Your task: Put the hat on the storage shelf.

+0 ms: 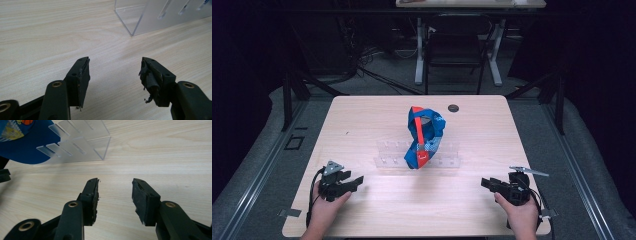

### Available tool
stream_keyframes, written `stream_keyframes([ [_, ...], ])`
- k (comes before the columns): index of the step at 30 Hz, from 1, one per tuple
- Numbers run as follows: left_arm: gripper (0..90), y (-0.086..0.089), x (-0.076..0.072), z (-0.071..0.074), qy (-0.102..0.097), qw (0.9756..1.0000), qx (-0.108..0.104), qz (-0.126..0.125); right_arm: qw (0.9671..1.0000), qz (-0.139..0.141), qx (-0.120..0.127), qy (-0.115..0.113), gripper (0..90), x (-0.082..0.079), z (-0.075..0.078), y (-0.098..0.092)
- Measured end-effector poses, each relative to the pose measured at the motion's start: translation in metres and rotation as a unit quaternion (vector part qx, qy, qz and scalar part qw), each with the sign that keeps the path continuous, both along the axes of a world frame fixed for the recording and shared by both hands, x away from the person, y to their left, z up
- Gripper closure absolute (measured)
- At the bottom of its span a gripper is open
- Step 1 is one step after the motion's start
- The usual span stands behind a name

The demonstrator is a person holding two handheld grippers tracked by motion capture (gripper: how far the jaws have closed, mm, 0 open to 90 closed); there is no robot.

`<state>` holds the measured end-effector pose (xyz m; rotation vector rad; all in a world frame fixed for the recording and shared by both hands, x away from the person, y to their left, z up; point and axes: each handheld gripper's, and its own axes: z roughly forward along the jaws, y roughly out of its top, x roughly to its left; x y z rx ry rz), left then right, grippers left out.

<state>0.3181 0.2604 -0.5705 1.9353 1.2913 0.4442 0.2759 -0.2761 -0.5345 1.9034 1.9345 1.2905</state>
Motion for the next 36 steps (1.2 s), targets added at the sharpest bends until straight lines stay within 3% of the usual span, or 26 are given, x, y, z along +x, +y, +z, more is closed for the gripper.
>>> stream_keyframes([
  [13,40.9,-0.001,0.001,-0.001,0.002,1.0000,0.000,-0.003,0.9997,-0.018,0.002,-0.017,53.7,-0.001,-0.022,-0.008],
  [22,40.9,-0.001,0.001,-0.001,0.002,1.0000,0.001,-0.003,0.9997,-0.012,-0.004,-0.023,52.0,0.000,-0.024,-0.004],
  [29,40.9,-0.001,0.001,-0.002,0.002,1.0000,0.001,-0.001,0.9991,-0.008,-0.022,-0.036,47.9,0.000,-0.025,-0.001],
  [36,40.9,-0.001,0.001,-0.002,0.002,1.0000,0.000,-0.002,0.9990,-0.006,-0.028,-0.035,47.5,0.001,-0.027,0.000],
])
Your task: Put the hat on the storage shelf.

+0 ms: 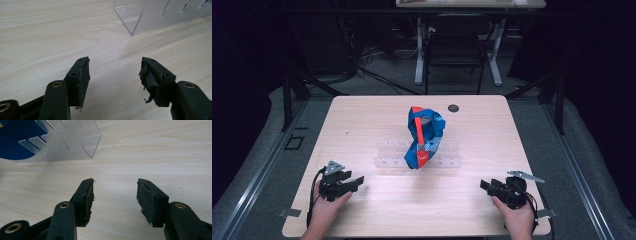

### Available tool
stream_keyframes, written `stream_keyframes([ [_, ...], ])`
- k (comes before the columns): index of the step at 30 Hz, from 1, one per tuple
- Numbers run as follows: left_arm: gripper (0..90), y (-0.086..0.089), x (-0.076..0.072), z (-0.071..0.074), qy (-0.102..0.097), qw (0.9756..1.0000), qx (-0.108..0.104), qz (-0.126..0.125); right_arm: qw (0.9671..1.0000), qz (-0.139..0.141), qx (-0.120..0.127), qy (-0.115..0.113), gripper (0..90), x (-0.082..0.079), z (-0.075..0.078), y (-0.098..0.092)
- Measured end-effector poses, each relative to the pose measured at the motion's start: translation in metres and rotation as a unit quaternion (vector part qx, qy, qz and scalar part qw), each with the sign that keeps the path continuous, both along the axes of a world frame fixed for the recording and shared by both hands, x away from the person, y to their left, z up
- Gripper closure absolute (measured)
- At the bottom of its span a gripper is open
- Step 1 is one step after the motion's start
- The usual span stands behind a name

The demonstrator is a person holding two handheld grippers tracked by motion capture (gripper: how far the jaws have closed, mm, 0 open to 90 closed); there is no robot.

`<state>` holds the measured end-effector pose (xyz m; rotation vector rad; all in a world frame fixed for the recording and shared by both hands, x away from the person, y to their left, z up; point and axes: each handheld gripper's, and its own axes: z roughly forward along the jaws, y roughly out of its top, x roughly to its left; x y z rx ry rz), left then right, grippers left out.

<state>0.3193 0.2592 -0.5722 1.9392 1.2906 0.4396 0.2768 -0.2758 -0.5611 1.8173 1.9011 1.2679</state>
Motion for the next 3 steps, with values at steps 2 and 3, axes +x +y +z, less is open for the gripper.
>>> stream_keyframes([
  [2,40.8,0.0000,0.0003,-0.0001,0.000,1.0000,0.001,0.000,1.0000,-0.001,-0.002,-0.002,47.5,0.0000,-0.0001,0.0006],
  [3,40.8,0.0000,0.0004,-0.0002,0.000,1.0000,0.001,0.000,1.0000,0.000,-0.001,-0.002,47.5,0.0000,-0.0001,0.0008],
])
